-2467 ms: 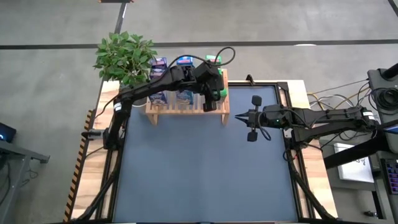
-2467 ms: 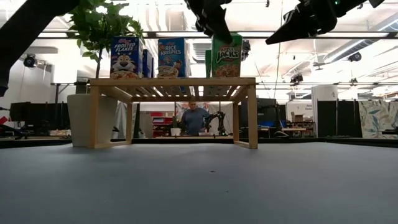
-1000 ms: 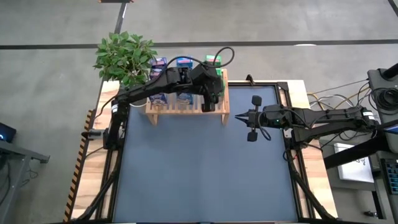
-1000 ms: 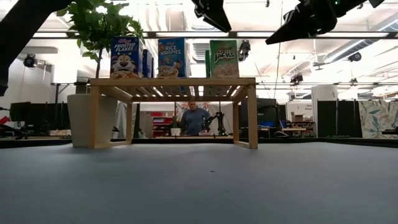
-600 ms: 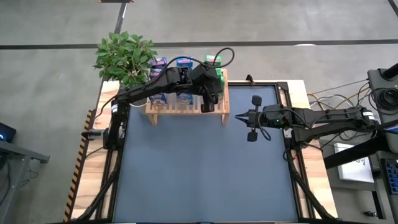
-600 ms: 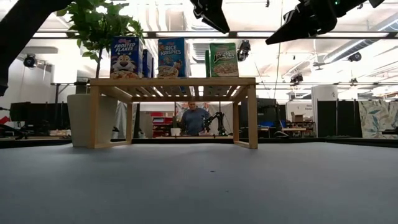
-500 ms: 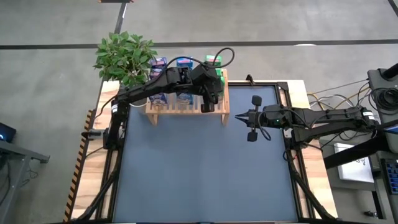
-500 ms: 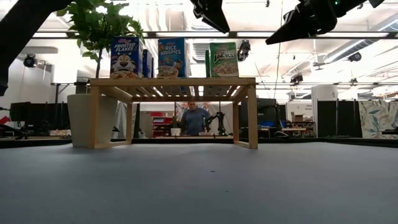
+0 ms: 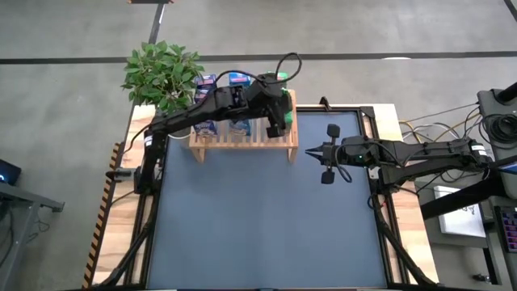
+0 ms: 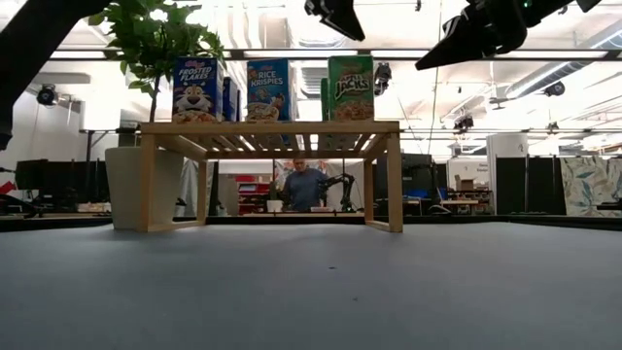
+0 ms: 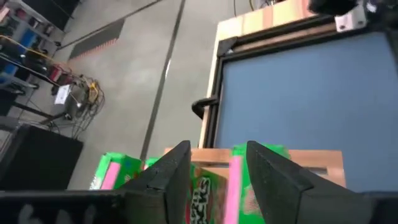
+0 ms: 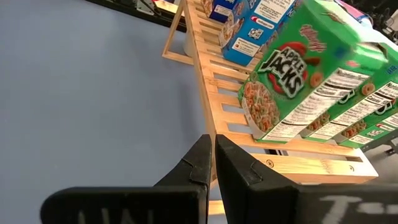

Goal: Stack cereal on shelf
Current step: Put the green cereal box on the shelf aligned with the green cereal boxes

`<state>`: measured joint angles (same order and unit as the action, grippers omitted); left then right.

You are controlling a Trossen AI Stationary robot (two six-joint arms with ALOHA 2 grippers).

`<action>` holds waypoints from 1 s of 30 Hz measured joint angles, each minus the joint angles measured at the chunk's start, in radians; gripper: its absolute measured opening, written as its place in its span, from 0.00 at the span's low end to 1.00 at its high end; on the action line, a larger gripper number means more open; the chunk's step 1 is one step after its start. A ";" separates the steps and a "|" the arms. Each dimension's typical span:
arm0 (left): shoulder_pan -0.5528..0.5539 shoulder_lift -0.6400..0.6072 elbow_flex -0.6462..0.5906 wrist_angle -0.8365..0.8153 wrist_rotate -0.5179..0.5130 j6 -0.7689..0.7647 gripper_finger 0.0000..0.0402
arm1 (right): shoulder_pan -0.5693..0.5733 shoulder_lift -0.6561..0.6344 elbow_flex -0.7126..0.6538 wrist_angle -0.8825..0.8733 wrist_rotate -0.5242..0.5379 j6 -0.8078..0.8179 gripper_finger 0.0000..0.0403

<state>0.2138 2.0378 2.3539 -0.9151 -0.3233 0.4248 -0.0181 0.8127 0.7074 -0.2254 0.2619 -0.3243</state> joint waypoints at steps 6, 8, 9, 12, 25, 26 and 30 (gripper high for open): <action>0.000 0.028 0.000 -0.017 -0.006 0.012 0.26 | 0.000 0.000 0.000 -0.004 0.000 0.000 0.03; 0.001 0.029 0.000 -0.018 -0.008 0.012 0.24 | 0.000 0.000 0.000 -0.005 0.000 0.000 0.03; 0.002 0.029 0.000 -0.017 -0.009 0.012 0.23 | 0.000 0.000 0.000 -0.005 0.000 0.000 0.03; 0.003 0.028 0.000 -0.012 -0.011 0.011 0.20 | 0.000 0.000 0.000 -0.005 0.000 -0.001 0.03; 0.007 0.043 -0.006 -0.060 -0.040 -0.008 0.19 | 0.000 0.000 0.000 -0.004 0.000 -0.005 0.03; 0.007 0.043 -0.006 -0.069 -0.056 -0.012 0.19 | 0.000 0.000 0.000 -0.004 0.000 -0.005 0.03; 0.006 0.041 -0.006 -0.090 -0.073 -0.026 0.19 | 0.000 0.000 0.000 -0.004 0.000 -0.007 0.03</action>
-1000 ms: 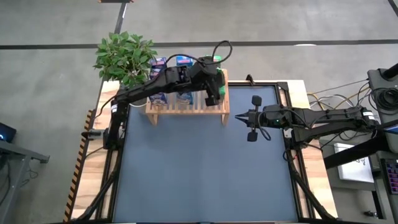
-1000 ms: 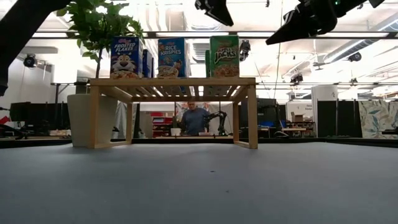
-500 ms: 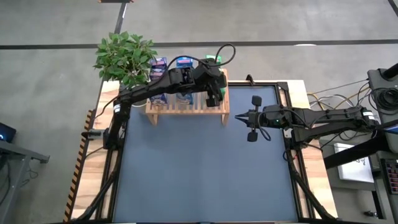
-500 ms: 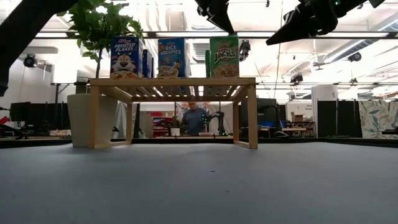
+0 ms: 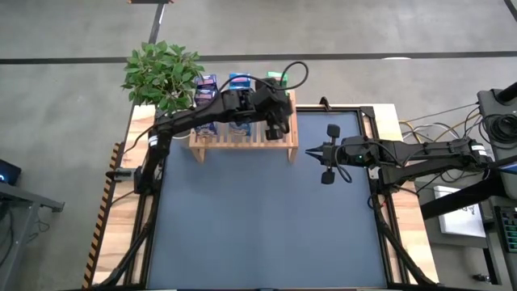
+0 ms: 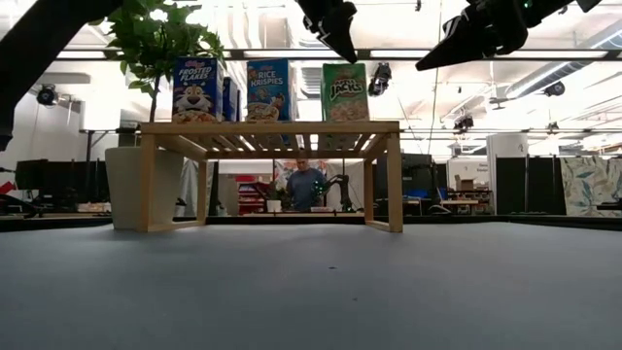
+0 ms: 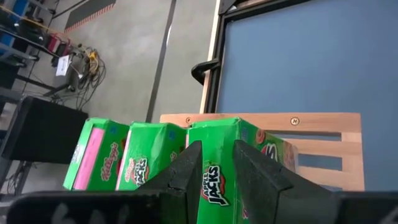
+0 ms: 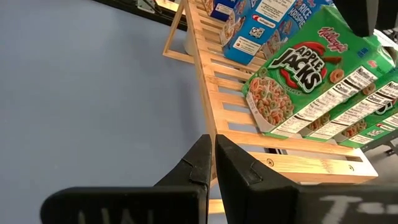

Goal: Stack cereal on shelf
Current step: Put the green cereal box on the shelf aligned with the green cereal boxes

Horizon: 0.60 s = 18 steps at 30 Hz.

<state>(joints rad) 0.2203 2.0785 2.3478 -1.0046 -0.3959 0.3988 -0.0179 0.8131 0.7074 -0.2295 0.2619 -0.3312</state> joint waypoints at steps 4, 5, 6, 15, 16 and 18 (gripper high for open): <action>-0.006 -0.003 0.000 -0.006 0.000 0.000 0.19 | 0.000 0.000 0.000 0.000 0.000 0.000 0.03; -0.008 -0.003 0.000 -0.007 0.000 0.000 0.19 | 0.000 0.000 0.000 0.000 0.000 0.000 0.03; -0.010 -0.003 0.000 -0.009 0.001 0.000 0.19 | 0.000 0.000 0.000 0.000 0.000 0.000 0.03; -0.027 -0.010 0.006 -0.008 0.001 0.014 0.19 | 0.000 0.000 0.000 0.000 0.000 -0.001 0.03; -0.028 -0.013 0.006 -0.007 0.001 0.014 0.19 | 0.000 0.000 0.000 0.000 0.000 -0.001 0.03; -0.028 -0.022 0.006 -0.007 0.002 0.013 0.19 | 0.000 0.000 0.000 0.000 0.000 -0.001 0.03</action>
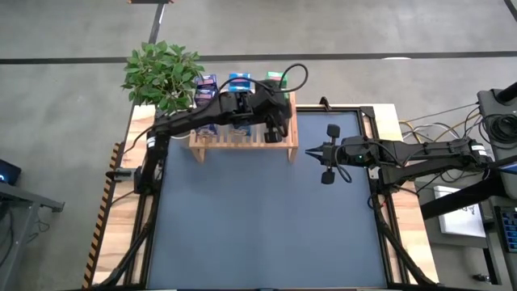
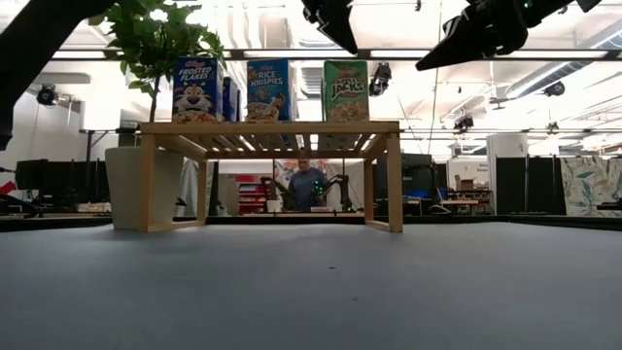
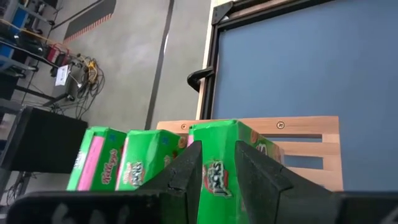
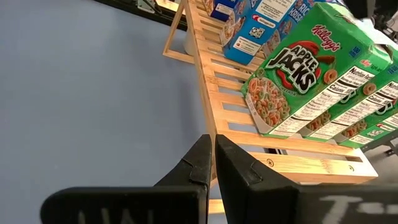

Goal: Stack cereal on shelf
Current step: Put the green cereal box on the shelf aligned with the green cereal boxes

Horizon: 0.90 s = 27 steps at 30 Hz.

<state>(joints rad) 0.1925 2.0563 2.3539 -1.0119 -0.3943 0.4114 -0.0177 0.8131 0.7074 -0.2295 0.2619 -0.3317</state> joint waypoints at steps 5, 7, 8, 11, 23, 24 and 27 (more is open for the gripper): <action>-0.009 -0.017 0.001 -0.026 0.000 -0.002 0.19 | 0.000 0.000 0.000 -0.001 0.000 0.000 0.03; -0.023 -0.025 0.001 -0.049 0.000 -0.007 0.19 | 0.000 0.000 0.000 -0.003 0.000 0.000 0.03; -0.030 -0.029 0.001 -0.062 0.000 -0.015 0.19 | 0.000 0.000 0.000 -0.003 0.000 0.000 0.03; -0.056 -0.036 0.002 -0.104 0.000 -0.075 0.19 | 0.000 0.000 0.000 -0.005 0.000 0.000 0.03; -0.233 -0.037 -0.006 -0.259 -0.158 -0.232 0.19 | 0.000 0.000 -0.005 -0.005 0.000 0.027 0.03; -0.247 -0.040 -0.006 -0.276 -0.196 -0.252 0.19 | 0.000 0.000 -0.005 -0.005 0.000 0.031 0.03; -0.282 -0.051 -0.006 -0.306 -0.226 -0.298 0.19 | 0.000 0.000 -0.005 -0.005 0.000 0.050 0.03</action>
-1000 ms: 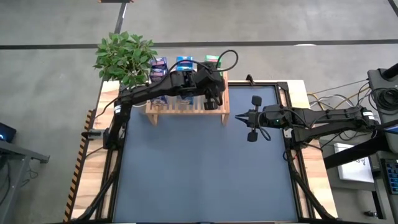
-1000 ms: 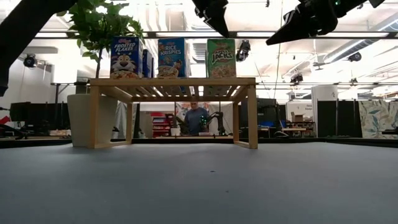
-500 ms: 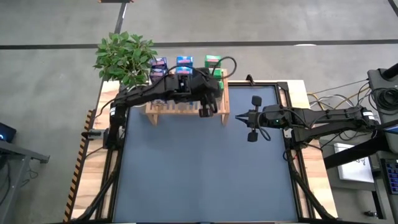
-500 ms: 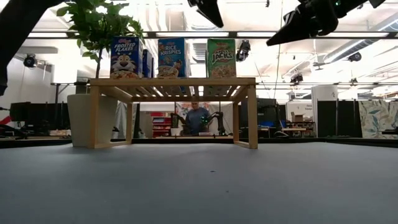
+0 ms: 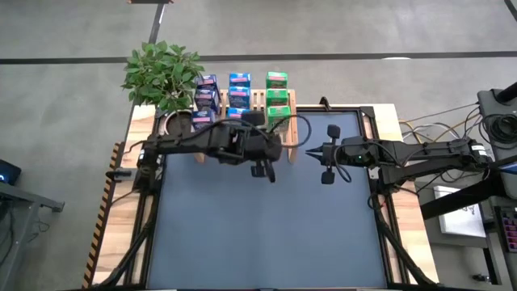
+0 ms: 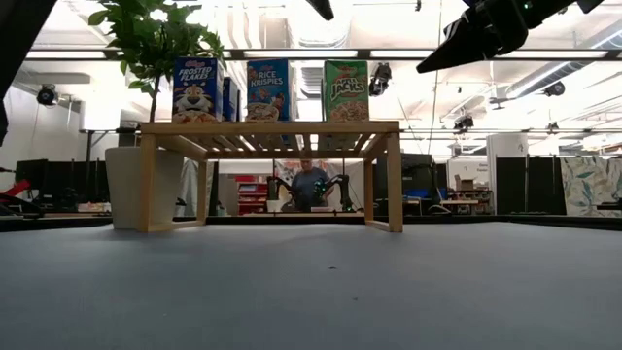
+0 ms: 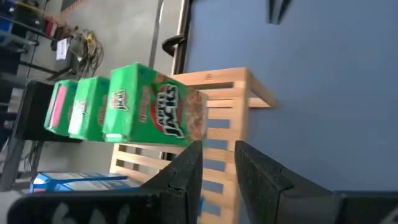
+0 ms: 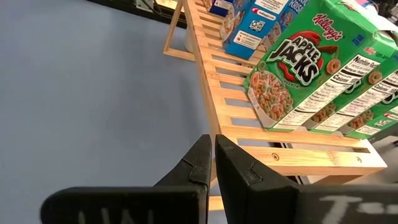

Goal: Stack cereal on shelf
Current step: Put the green cereal box on the shelf aligned with the green cereal boxes

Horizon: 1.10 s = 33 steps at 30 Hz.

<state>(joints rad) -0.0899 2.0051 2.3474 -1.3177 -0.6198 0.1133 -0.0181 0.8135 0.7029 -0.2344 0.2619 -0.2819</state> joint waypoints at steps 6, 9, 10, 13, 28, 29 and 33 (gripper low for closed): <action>-0.062 -0.010 -0.007 -0.052 0.003 -0.013 0.19 | 0.000 0.000 0.000 0.000 0.000 0.023 0.03; -0.075 -0.014 -0.007 -0.075 0.001 -0.030 0.19 | 0.000 0.000 -0.001 0.000 0.000 0.032 0.03; -0.080 -0.015 -0.008 -0.078 0.001 -0.036 0.19 | 0.000 0.000 -0.002 0.000 0.000 0.033 0.03; -0.089 -0.024 -0.032 -0.079 0.002 -0.055 0.19 | 0.000 0.000 -0.005 0.000 0.000 0.034 0.03; -0.107 -0.349 -0.737 0.468 0.112 -0.067 0.19 | -0.001 0.000 -0.006 0.009 0.001 0.064 0.03; -0.108 -0.377 -0.780 0.509 0.111 -0.067 0.19 | -0.002 0.000 -0.006 0.011 0.001 0.066 0.03; -0.117 -0.495 -0.928 0.659 0.109 -0.070 0.19 | -0.002 0.005 -0.006 0.047 0.008 0.081 0.03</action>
<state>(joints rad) -0.2074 1.5103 1.4190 -0.6591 -0.5110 0.0429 -0.0200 0.8189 0.6971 -0.1870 0.2697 -0.2008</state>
